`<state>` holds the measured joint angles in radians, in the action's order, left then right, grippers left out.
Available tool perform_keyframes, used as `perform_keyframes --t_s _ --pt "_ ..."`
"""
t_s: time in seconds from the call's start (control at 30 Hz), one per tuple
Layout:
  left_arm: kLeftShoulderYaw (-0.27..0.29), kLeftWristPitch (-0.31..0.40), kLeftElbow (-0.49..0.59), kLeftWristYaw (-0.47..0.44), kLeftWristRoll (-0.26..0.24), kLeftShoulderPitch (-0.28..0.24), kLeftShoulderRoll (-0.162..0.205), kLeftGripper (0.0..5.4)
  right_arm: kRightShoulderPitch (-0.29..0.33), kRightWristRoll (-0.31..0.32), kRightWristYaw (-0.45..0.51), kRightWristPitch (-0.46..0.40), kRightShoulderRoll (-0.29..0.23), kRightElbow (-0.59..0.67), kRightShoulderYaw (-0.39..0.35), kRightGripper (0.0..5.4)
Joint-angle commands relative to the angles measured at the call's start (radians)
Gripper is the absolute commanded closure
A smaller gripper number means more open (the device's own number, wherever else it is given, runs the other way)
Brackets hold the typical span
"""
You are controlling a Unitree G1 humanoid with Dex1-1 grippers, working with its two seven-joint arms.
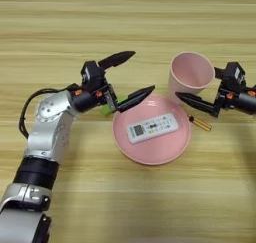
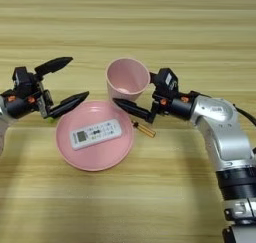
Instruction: Move the objects on the table
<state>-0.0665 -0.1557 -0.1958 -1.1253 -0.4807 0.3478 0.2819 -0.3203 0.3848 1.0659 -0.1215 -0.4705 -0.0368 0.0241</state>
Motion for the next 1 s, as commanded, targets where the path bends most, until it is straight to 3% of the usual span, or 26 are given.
perform_keyframes --t_s 0.03,0.2,0.33,1.0 --pt "-0.02 0.073 0.095 -0.041 -0.025 -0.028 0.034 0.0 0.018 0.056 0.037 -0.058 -0.044 0.077 -0.017 1.15" --pt "-0.043 0.108 0.163 -0.065 -0.025 -0.047 0.041 0.0 0.041 0.1 0.091 -0.118 -0.093 0.153 -0.008 1.15" --pt "-0.063 0.127 0.194 -0.075 -0.027 -0.043 0.038 0.0 0.056 0.091 0.106 -0.14 -0.112 0.199 0.024 1.15" --pt "-0.137 0.149 0.227 -0.09 0.005 -0.032 0.043 0.0 0.043 0.068 0.095 -0.149 -0.106 0.257 0.113 1.15"
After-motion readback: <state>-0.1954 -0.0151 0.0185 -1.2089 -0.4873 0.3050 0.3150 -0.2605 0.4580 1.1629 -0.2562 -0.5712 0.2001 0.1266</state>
